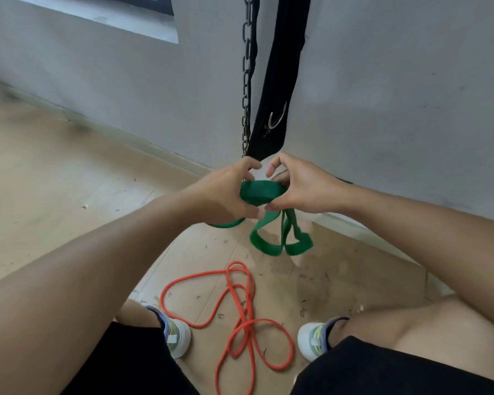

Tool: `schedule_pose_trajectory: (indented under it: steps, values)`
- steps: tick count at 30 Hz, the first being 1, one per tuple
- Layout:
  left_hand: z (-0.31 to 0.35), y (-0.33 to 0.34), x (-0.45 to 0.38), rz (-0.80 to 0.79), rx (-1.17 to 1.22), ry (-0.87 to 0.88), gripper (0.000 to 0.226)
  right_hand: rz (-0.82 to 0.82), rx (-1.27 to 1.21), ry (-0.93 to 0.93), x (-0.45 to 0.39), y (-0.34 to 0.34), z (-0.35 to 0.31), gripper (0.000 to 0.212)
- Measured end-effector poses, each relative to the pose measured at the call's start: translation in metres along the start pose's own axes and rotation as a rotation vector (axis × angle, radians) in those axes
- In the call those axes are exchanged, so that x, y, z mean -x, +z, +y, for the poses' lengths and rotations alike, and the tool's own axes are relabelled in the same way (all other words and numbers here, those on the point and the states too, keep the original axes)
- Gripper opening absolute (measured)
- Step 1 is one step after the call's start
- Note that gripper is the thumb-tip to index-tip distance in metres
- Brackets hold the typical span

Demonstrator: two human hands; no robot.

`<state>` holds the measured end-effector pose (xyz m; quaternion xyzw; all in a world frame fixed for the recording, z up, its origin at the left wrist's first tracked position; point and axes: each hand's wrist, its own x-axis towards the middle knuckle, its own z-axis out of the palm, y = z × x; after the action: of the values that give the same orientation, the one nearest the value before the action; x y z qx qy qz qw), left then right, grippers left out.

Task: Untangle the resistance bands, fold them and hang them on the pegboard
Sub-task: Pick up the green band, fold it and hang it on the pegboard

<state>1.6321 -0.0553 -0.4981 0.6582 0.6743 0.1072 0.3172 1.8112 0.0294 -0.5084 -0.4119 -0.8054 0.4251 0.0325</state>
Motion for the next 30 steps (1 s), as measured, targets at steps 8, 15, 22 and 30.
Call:
schedule_pose_trajectory:
  steps: [8,15,22,30]
  values:
    - [0.004,-0.008,0.004,0.085,-0.074,-0.054,0.044,-0.103,-0.063,-0.042,0.005,0.006,-0.006,0.052]
    - [0.010,-0.017,0.013,0.244,0.162,-0.017,0.021,-0.125,-0.218,-0.086,0.006,0.001,-0.002,0.051]
    - [0.011,-0.035,0.012,0.457,0.631,-0.023,0.021,-0.085,-0.104,-0.050,0.002,0.000,0.023,0.051]
    - [-0.017,-0.038,0.006,0.218,0.370,-0.167,0.038,0.043,-0.176,-0.049,-0.003,-0.014,0.026,0.029]
